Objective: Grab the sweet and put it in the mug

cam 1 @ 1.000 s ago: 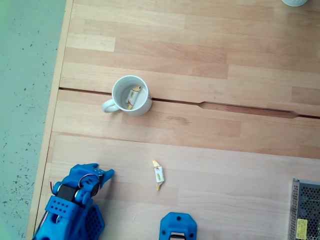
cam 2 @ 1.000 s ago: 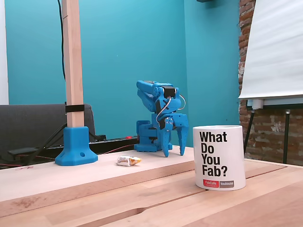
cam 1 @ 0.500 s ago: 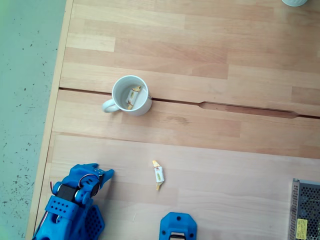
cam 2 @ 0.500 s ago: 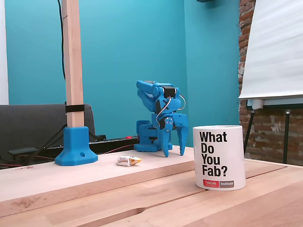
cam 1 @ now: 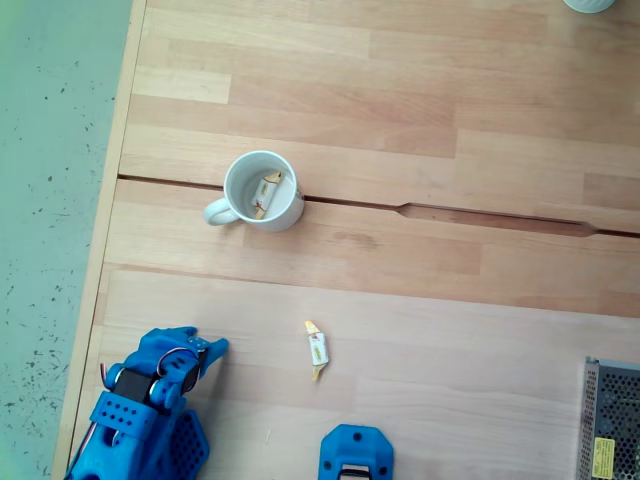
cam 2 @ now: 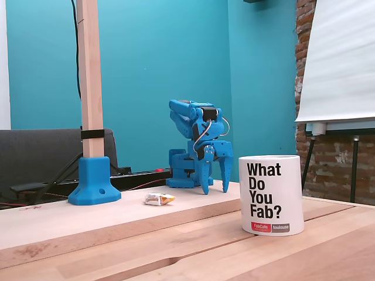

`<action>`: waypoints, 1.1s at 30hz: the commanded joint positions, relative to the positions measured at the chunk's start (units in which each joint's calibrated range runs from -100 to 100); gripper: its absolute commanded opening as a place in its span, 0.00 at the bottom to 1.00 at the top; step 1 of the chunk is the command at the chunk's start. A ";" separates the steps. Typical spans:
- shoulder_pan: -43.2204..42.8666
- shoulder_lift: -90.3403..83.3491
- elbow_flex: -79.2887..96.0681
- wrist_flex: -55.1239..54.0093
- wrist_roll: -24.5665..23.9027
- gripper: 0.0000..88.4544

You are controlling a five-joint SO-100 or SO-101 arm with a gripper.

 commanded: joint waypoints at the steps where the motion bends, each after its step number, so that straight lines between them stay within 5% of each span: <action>1: 0.32 0.92 2.27 -0.43 0.20 0.24; 33: 0.32 0.92 -10.57 0.29 3.27 0.24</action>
